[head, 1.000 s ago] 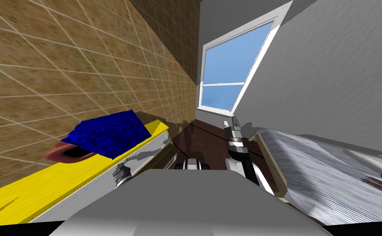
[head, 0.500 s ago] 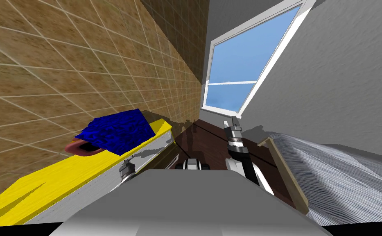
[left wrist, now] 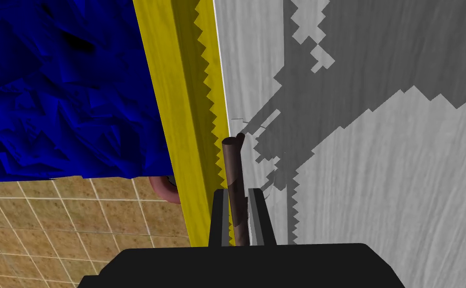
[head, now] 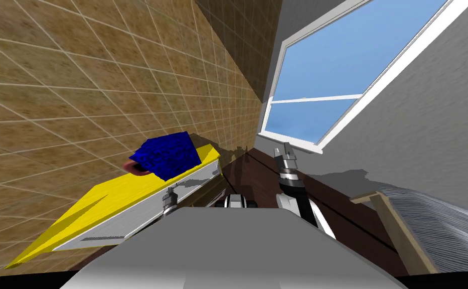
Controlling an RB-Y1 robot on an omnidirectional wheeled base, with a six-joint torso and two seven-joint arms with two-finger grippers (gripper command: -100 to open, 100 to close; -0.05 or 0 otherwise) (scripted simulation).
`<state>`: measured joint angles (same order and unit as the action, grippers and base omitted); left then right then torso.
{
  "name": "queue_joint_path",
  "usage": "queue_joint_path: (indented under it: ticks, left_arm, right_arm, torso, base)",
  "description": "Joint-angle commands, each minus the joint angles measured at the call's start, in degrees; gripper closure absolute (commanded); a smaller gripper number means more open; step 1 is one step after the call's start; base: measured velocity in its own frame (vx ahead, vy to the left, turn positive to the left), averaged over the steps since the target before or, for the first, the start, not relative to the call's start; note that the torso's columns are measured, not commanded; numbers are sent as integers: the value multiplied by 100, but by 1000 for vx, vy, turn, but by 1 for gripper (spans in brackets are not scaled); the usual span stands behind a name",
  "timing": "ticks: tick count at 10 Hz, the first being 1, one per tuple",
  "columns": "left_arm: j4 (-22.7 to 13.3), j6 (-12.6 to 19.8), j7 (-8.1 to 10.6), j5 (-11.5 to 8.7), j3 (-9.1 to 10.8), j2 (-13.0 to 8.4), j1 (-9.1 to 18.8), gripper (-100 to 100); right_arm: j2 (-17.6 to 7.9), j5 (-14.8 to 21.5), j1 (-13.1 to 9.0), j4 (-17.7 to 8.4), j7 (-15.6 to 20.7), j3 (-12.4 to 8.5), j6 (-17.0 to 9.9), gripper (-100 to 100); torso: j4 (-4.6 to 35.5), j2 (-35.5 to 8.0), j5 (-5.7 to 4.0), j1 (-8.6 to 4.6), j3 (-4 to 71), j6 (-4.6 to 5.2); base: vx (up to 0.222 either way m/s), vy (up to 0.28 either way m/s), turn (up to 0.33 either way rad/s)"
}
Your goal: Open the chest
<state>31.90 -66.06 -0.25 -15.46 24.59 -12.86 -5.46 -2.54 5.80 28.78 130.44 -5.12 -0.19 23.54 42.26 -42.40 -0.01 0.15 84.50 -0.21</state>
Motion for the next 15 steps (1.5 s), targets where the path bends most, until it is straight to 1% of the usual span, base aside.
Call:
queue_joint_path:
  ticks: [1, 2, 3, 4, 5, 6, 7, 8, 9, 10, 11, 12, 13, 14, 15]
  left_arm:
    - [342, 157, -38, 88, -99, 107, -146, 100]
    - [400, 157, -38, 88, -99, 107, -146, 100]
    - [583, 186, -27, 289, -339, 224, -165, 100]
    - [339, 186, -27, 289, -339, 224, -165, 100]
    - [517, 186, -27, 289, -339, 224, -165, 100]
    - [583, 186, -27, 289, -339, 224, -165, 100]
    - [767, 215, -16, 490, -579, 341, -184, 100]
    - [767, 215, -16, 490, -579, 341, -184, 100]
    - [950, 244, -5, 692, -819, 459, -204, 100]
    - [950, 244, -5, 692, -819, 459, -204, 100]
    - [1134, 273, 6, 893, -1059, 576, -223, 100]
    - [1134, 273, 6, 893, -1059, 576, -223, 100]
    - [1317, 302, 17, 1094, -1299, 693, -242, 100]
    - [1317, 302, 17, 1094, -1299, 693, -242, 100]
    - [1202, 277, 37, 1052, -1246, 650, -217, 100]
  right_arm:
    - [0, 0, -1, 0, 0, 1, 0, 0]
    - [0, 0, -2, 0, 0, 1, 0, 0]
    - [0, 0, -3, 0, 0, 1, 0, 0]
    - [0, 0, -1, 0, 0, 0, 0, 0]
    - [0, 0, -1, 0, 0, 1, 0, 0]
    - [0, 0, -2, 0, 0, 1, 0, 0]
    - [0, 0, -3, 0, 0, 1, 0, 0]
    - [0, 0, -1, 0, 0, 0, 0, 0]
    - [0, 0, -2, 0, 0, 1, 0, 0]
    - [0, 0, -1, 0, 0, 0, 0, 0]
    - [0, 0, -1, 0, 0, 0, 0, 0]
    - [0, 0, -1, 0, 0, 0, 0, 0]
    - [0, 0, -2, 0, 0, 1, 0, 0]
    - [0, 0, -1, 0, 0, 0, 0, 0]
    - [0, 0, -2, 0, 0, 1, 0, 0]
  torso:
    - [-3, -6, 3, 8, -2, -8]
    - [2, -19, 4, 9, -10, -4]
    - [6, -21, 0, 3, -12, -1]
    - [-3, 7, 1, 5, 4, -9]
    - [-17, 15, 10, 16, 9, -23]
    - [-8, 7, 9, 22, 5, -11]
    - [1, -5, 3, 13, -2, 0]
    - [7, 4, -10, -12, 5, 3]
    - [1, 8, -13, -10, 8, -5]
    - [2, 14, -5, -8, 10, 11]
    - [5, 5, -10, -10, 6, 3]
    - [8, 10, -5, -28, 7, 26]
    - [6, 4, -9, -26, 4, 17]
    - [10, 7, -8, -28, 6, 27]
    - [15, 2, -11, -38, 3, 37]
  base:
    - [20, 13, 90]
    - [-12, 8, -1]
    - [44, 24, 346]
    - [79, 18, 275]
    - [39, -2, 106]
    - [6, -4, 5]
    - [56, 12, 311]
    - [75, 7, 322]
    - [91, 27, 349]
    - [84, 19, 367]
    - [106, 8, 412]
    - [84, -2, 371]
    - [96, 5, 406]
    - [77, -2, 329]
    - [28, -1, 54]
